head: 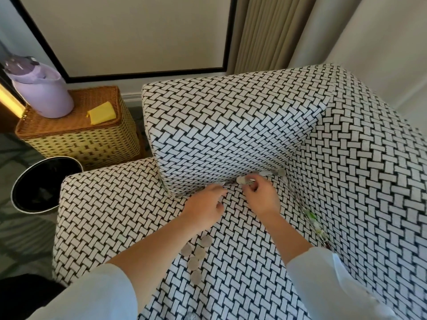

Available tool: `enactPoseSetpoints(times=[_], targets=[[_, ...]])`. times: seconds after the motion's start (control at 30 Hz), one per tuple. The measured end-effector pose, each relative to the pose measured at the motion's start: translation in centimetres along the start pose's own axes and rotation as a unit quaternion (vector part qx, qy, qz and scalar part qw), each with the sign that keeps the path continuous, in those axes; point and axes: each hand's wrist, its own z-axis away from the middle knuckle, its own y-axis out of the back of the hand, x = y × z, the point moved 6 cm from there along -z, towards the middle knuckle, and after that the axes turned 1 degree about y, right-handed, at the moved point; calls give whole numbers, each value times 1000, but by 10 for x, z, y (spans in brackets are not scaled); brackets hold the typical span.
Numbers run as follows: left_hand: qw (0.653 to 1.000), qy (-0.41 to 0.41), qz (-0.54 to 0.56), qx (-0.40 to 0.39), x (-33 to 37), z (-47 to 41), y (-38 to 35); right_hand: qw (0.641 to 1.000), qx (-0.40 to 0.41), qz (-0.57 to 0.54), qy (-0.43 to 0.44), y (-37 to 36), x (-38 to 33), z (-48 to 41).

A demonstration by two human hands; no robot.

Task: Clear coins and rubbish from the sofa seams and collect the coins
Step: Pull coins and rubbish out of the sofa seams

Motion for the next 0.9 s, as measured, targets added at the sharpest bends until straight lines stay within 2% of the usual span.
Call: enactPoseSetpoints(times=[0.33,0.47,0.63,0.77,0.9], targets=[[1000,17,20,10,8,-35,-6,999,41,29,-10,-5,5,-13],[1000,4,14,5,16,-42,-10,999,31,5,-21,-6,7,-15],[999,5,-9,-36,22,-50,-19,999,-1,-20,-27,-5,10,-20],[995,21,90,-41,20,-53,-23,996,-58,-48,-42,-3,10,-27],[969,50,241,-31,27,-51,-24,983,-161,-81,-25,0,6,-27]])
